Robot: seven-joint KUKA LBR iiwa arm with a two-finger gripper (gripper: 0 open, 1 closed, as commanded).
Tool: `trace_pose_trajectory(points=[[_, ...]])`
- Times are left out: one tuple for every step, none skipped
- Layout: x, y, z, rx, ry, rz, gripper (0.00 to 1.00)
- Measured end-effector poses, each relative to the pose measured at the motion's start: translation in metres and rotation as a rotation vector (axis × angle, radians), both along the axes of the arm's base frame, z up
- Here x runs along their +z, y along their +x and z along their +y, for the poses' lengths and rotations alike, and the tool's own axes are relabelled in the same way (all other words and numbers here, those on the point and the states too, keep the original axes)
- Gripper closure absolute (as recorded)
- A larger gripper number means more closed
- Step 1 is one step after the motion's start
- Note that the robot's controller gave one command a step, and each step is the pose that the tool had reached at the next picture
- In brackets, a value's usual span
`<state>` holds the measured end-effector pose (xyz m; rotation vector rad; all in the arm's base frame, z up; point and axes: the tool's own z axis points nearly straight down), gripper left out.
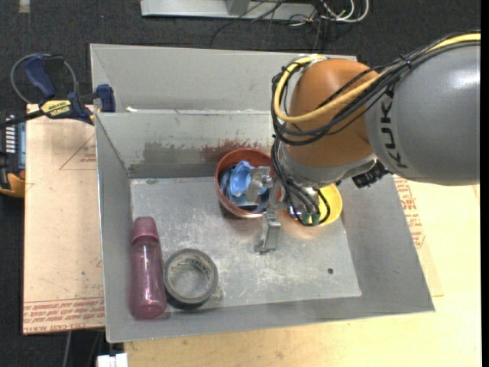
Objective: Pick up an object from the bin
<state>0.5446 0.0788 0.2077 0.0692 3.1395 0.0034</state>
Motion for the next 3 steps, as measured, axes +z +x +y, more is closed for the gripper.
trace_pose_trajectory(points=[[-0.002, 0.011, -0.001, -0.007, 0.002, -0.004, 0.00], [0.000, 0.009, 0.008, 0.026, 0.001, -0.005, 0.00], [0.032, -0.031, -0.033, 0.074, 0.000, -0.008, 0.00]])
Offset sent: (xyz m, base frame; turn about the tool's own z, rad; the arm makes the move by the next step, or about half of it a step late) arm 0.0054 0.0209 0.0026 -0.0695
